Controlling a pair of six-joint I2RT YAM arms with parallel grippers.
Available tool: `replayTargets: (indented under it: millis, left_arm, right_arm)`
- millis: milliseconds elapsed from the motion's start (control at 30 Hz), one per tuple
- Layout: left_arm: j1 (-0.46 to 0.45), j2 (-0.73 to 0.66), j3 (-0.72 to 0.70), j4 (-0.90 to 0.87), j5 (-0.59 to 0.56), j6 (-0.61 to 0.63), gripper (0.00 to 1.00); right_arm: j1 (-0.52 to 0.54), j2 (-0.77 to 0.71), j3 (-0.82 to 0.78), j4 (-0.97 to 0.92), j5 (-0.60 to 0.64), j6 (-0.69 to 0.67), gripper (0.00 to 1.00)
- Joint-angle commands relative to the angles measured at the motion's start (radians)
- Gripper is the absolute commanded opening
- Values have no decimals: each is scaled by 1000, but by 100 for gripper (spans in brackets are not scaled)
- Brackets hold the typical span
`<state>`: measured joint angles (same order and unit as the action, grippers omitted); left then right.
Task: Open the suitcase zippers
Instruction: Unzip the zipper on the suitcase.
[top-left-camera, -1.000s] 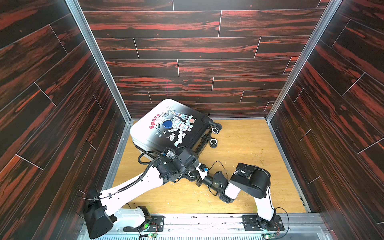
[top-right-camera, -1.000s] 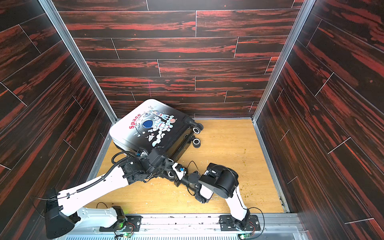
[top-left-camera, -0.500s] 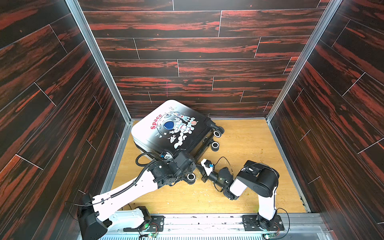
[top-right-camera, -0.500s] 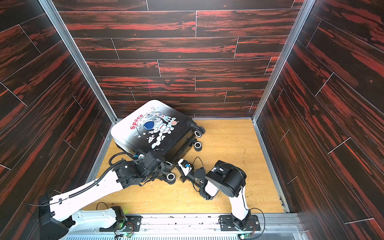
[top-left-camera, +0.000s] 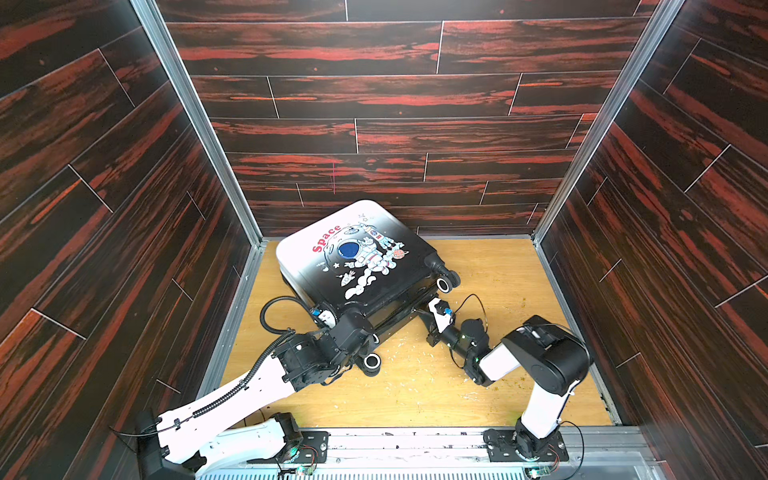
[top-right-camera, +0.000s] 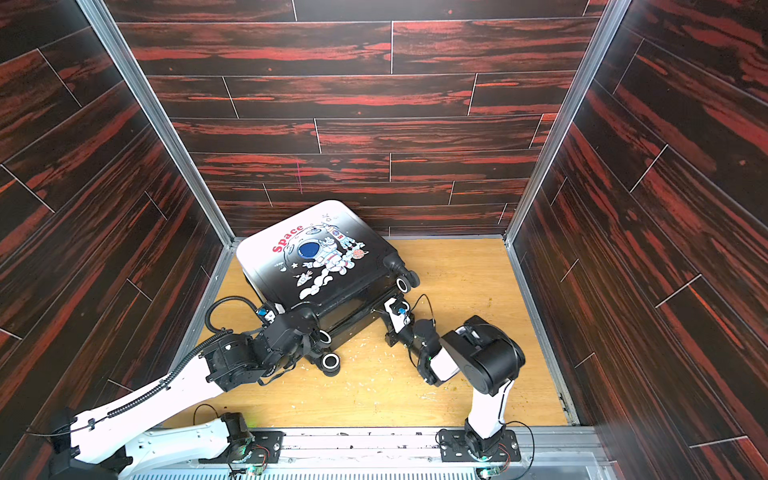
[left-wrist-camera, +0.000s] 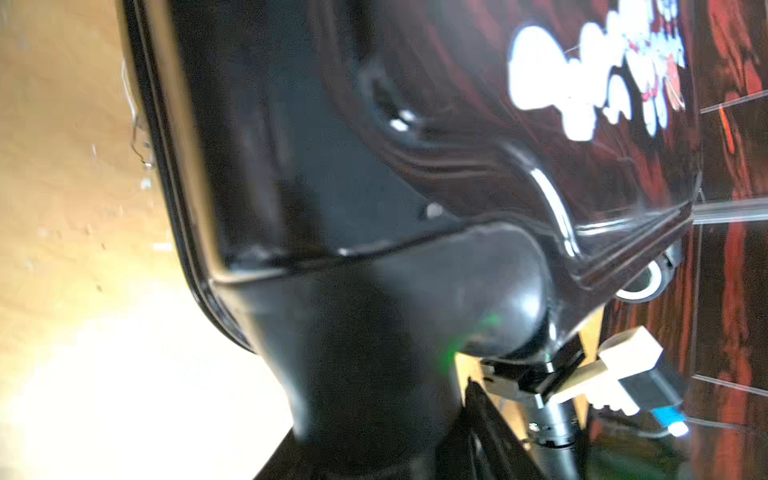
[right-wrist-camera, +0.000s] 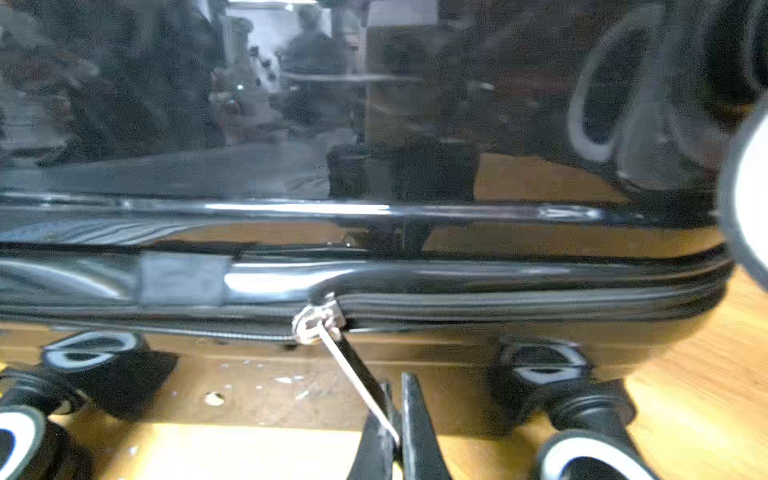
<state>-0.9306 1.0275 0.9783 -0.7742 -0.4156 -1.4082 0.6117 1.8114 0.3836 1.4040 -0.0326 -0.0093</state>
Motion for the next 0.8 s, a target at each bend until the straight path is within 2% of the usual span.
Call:
replayTargets:
  millis: [0,100,233,533,767]
  left_arm:
    - [11,-57,34,-205,-134,182,0]
    - [32,-74,58,-239,-167,242,0]
    - [94,-78,68,-269,-165,279,0]
    - [199,-41,84,-284,-145,369,0]
    - [324,-20,89,-312,-152,425,0]
  right_arm:
    - [-72,-68,-13,112,215,26,0]
    - [-102,-101,-46,104,258,41,0]
    - [-142,-104,-121,225,279,64,0]
    - [-233,-175,-174,224,290,106,0]
    - [-265,-223,-193,224,293,139,0]
